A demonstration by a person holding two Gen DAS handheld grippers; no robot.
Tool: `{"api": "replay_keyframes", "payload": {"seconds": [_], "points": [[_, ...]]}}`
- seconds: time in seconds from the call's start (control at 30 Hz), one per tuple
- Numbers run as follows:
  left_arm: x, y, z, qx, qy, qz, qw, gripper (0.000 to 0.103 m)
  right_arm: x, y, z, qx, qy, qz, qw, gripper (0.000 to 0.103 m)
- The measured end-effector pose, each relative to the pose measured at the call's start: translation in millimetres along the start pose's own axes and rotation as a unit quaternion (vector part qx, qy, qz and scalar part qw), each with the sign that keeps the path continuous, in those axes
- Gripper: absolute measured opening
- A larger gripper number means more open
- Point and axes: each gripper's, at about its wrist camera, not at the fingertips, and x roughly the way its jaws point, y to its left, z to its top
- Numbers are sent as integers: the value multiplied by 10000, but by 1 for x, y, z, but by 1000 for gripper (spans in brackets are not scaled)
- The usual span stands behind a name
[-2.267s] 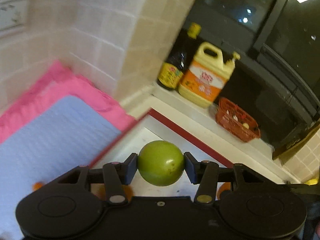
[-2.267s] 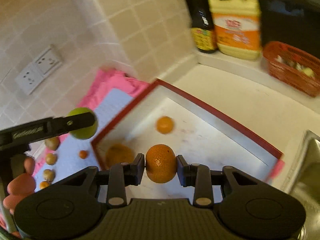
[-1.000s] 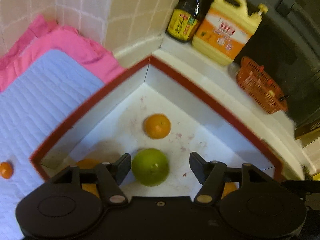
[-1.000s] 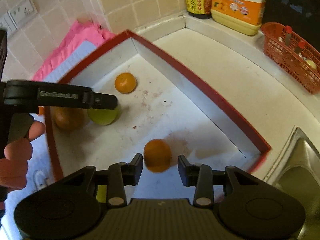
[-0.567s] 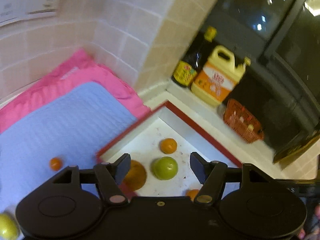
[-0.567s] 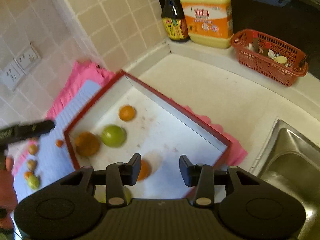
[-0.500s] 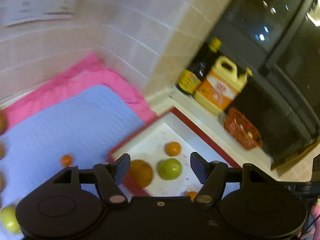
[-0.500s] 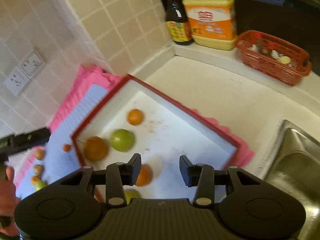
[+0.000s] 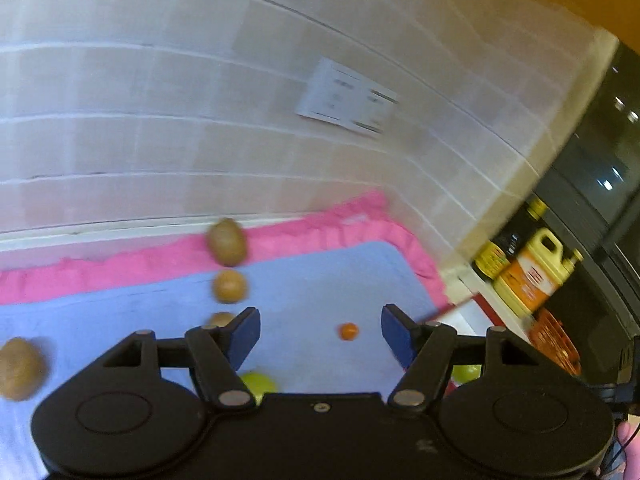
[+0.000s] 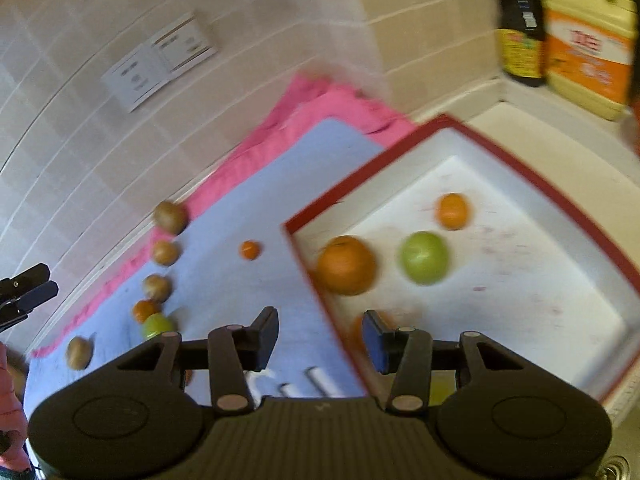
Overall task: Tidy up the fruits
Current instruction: 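Move both tools back toward the remaining fruit on the mat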
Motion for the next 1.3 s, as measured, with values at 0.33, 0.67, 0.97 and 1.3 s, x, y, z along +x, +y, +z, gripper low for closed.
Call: {"api": "replay_keyframes", "payload": {"seconds": [0.33,0.67,0.97,1.3], "points": [[25,53,-17,-554,396,275,9973,80,57,88,-21,-833,590,556,9932,56],[108,85,-36,-646,1224,285,9900,80,114,137,-60,-1398,1229,844,9789,63],[139,107,-44,-815,1408,94,9866,80,149,155,-67,-1581,1339,1012,9731,73],[140,107,-49,-679,1207,50,9903,75,169,180,-84,-2273,1216,545,9647,54]]}}
